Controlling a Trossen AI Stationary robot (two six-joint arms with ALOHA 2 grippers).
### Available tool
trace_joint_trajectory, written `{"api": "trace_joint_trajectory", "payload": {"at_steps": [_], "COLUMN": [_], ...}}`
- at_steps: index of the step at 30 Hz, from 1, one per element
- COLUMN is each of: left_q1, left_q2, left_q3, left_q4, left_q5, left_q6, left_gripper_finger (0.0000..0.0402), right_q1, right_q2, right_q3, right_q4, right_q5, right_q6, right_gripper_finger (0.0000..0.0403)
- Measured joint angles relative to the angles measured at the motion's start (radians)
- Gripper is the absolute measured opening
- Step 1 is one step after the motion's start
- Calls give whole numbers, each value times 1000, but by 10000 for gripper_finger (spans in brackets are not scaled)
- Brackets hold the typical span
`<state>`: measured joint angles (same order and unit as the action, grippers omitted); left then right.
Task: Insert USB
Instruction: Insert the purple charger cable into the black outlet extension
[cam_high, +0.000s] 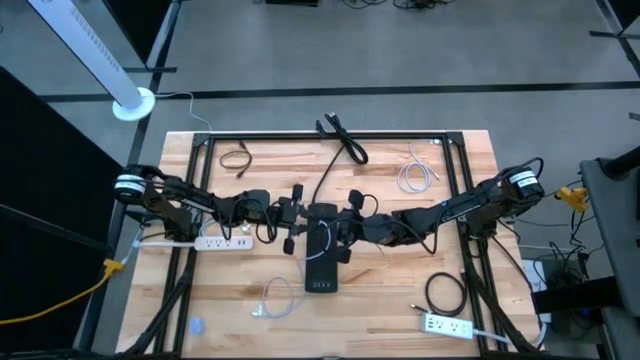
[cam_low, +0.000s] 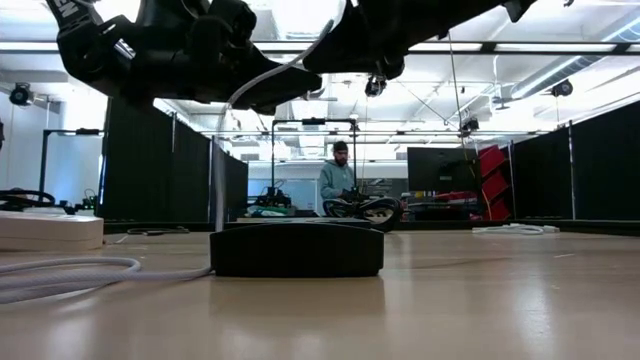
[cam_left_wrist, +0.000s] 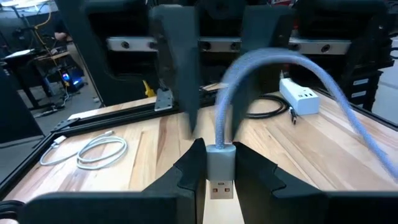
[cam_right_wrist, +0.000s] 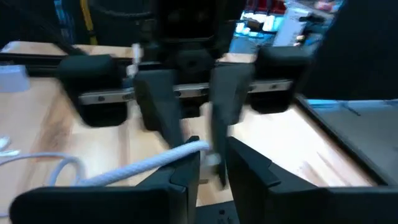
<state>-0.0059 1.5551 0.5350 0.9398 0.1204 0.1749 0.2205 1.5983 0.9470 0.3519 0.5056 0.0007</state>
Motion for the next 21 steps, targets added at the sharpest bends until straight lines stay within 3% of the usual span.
{"api": "trace_joint_trajectory", "payload": {"at_steps": [10,14,18,21], "left_q1": [1,1,2,1], "left_q2": [2,2,2,2], "left_q3": [-1,-1,-1,-1], "left_q4": [2,2,3,2], "left_q5": [0,-2,-9,-36], "left_q6": [0,0,0,0], "left_gripper_finger": [53,53,53,53], "right_q1": [0,0,2,9], "right_q2": [17,21,20,17], "right_q3": [0,1,1,1], "right_q4": [-3,-3,-3,-2], "right_q5": [-5,-6,-8,-8], "right_q6": [12,12,-5,-13], "right_gripper_finger": [84,60,10,7]}}
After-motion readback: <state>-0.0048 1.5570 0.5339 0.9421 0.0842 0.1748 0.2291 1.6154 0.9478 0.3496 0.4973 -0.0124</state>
